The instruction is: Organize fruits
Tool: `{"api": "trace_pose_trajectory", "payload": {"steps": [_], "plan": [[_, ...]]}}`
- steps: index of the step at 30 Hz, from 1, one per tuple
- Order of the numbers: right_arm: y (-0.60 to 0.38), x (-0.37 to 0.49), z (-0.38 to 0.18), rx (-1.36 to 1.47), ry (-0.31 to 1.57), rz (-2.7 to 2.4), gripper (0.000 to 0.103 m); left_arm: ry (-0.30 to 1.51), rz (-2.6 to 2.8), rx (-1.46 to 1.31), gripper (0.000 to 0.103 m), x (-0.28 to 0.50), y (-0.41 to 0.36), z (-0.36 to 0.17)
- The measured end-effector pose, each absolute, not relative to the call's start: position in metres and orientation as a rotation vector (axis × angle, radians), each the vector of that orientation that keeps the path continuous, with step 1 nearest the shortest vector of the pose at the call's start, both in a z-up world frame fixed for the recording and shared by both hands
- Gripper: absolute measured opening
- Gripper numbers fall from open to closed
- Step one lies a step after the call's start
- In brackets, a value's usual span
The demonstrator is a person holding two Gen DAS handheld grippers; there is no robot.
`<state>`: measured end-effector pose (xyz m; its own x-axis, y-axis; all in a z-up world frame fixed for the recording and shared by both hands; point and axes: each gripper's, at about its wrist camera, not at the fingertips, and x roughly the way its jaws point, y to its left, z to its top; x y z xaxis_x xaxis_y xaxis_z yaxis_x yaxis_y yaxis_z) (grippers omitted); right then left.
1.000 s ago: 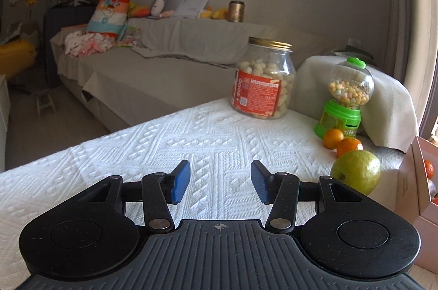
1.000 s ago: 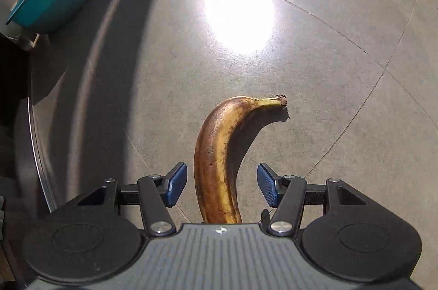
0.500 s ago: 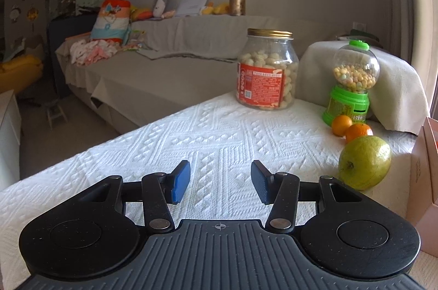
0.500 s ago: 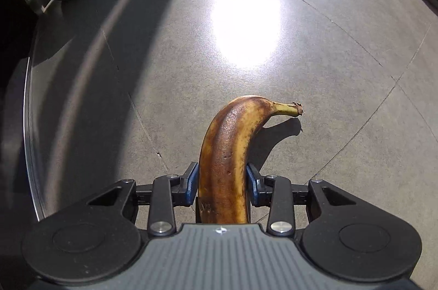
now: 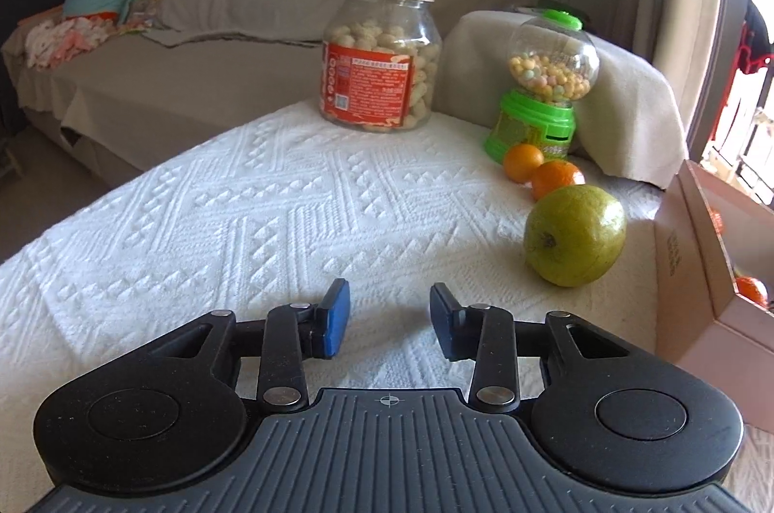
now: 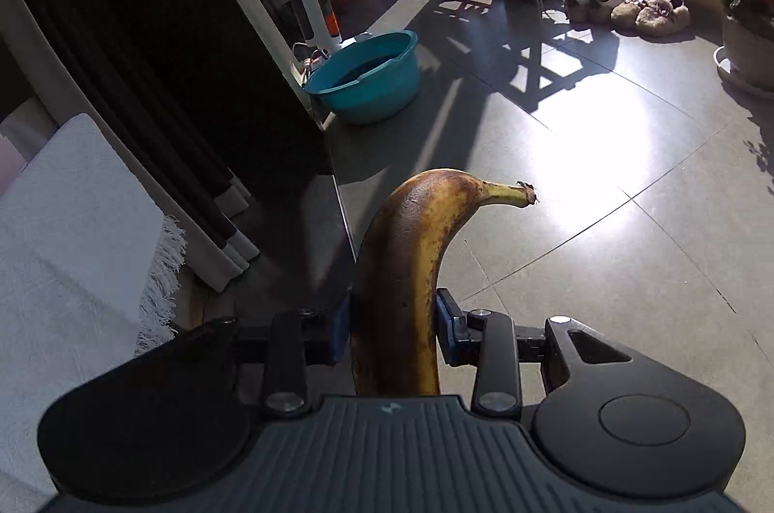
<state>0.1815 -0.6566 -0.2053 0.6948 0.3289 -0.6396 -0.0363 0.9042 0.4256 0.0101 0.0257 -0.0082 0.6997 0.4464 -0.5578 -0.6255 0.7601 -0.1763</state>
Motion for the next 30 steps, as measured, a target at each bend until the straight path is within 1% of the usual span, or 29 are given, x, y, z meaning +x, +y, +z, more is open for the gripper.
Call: {"api": "trace_pose_trajectory", "payload": {"steps": [2, 6, 8, 12, 15, 18, 22, 24, 27, 30], "plan": [[-0.644, 0.124, -0.152, 0.370, 0.764, 0.198, 0.035, 0.473, 0.523, -0.441, 0.041, 0.002, 0.030, -0.009], [-0.607, 0.016, -0.045, 0.393, 0.767, 0.196, 0.035, 0.389, 0.405, -0.508, 0.041, -0.010, 0.030, -0.003], [-0.586, -0.020, -0.006, 0.407, 0.766, 0.201, 0.035, 0.344, 0.353, -0.510, 0.041, -0.017, 0.027, 0.002], [-0.542, -0.082, 0.064, 0.470, 0.739, 0.248, 0.035, 0.289, 0.183, -0.476, 0.042, -0.022, 0.013, 0.013], [-0.507, -0.106, 0.093, 0.536, 0.743, 0.329, 0.035, 0.367, 0.025, -0.388, 0.042, -0.016, -0.001, 0.018], [-0.467, -0.105, 0.110, 0.565, 0.766, 0.414, 0.035, 0.425, -0.084, -0.302, 0.042, -0.015, -0.008, 0.021], [-0.410, -0.074, 0.128, 0.609, 0.806, 0.504, 0.035, 0.428, -0.206, -0.337, 0.041, -0.014, 0.012, 0.034], [-0.376, -0.050, 0.134, 0.568, 0.809, 0.519, 0.035, 0.419, -0.235, -0.341, 0.042, -0.008, 0.023, 0.042], [-0.321, -0.008, 0.148, 0.427, 0.770, 0.494, 0.035, 0.380, -0.229, -0.322, 0.042, 0.009, 0.039, 0.052], [-0.281, 0.039, 0.153, 0.350, 0.752, 0.498, 0.035, 0.377, -0.163, -0.304, 0.042, 0.033, 0.052, 0.052]]}}
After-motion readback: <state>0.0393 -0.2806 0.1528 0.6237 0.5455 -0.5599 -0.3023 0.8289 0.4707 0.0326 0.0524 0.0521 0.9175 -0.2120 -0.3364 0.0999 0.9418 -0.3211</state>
